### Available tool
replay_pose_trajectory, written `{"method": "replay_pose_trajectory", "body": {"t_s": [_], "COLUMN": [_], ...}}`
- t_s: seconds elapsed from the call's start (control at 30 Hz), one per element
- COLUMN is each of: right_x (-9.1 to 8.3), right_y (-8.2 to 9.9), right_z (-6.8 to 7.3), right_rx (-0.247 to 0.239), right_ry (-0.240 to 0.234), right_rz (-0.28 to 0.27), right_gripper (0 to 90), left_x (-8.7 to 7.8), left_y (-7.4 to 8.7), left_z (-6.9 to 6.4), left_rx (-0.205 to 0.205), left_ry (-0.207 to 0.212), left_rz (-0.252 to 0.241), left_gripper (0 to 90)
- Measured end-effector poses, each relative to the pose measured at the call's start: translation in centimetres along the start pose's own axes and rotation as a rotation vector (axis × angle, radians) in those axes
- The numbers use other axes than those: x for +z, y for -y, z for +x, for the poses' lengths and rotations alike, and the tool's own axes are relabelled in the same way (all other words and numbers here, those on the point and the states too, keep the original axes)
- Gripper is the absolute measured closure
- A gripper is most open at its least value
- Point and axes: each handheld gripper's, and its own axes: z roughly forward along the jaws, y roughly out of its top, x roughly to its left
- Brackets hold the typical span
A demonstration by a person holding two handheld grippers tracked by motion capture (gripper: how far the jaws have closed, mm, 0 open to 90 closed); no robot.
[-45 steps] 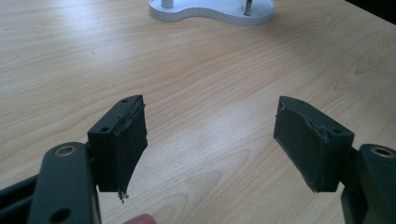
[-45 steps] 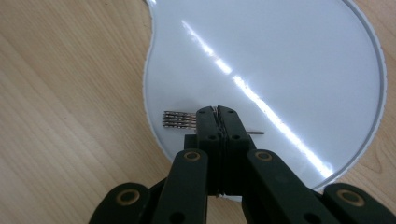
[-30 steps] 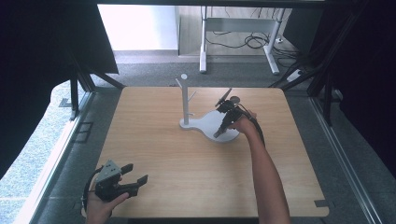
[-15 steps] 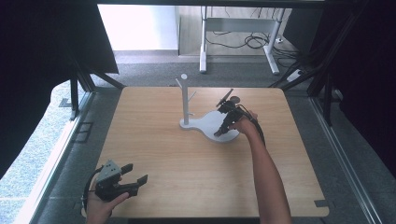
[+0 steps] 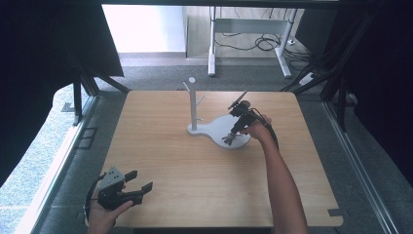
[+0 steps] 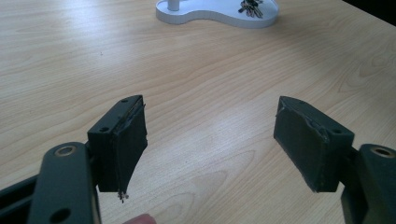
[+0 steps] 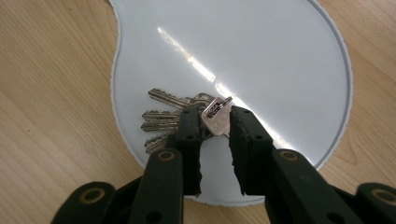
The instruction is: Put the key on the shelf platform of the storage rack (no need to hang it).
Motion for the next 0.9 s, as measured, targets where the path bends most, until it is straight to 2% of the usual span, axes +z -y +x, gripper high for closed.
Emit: {"method": "replay_pose_trajectory", "body": {"t_s": [0.17, 0.4, 0.53, 0.67, 0.9], "right_x": [-1.3, -2.6, -3.3, -3.7, -4.6], "right_y": [0.4, 1.2, 2.3, 3.1, 5.5], "right_z": [0.6, 2.1, 2.9, 3.2, 3.7], "right_rx": [-0.018, -0.066, -0.090, -0.086, -0.093], "right_ry": [-0.021, -0.042, -0.053, -0.071, -0.081], "right_rz": [-0.033, -0.076, -0.098, -0.121, -0.159], "right_gripper": [66.4, 66.3, 65.1, 64.7, 62.1], "left_x": [0.0, -0.2, -0.3, -0.3, -0.3], "left_y": [0.0, 0.0, 0.0, 0.0, 0.0], "left_z": [-0.1, 0.3, 0.3, 0.4, 0.3], "left_rx": [0.001, -0.006, -0.009, -0.011, -0.010], "left_ry": [0.000, -0.005, -0.008, -0.007, -0.007], "left_rz": [0.002, -0.001, -0.005, -0.002, -0.003], "left_gripper": [25.7, 25.8, 25.7, 25.7, 25.7]}}
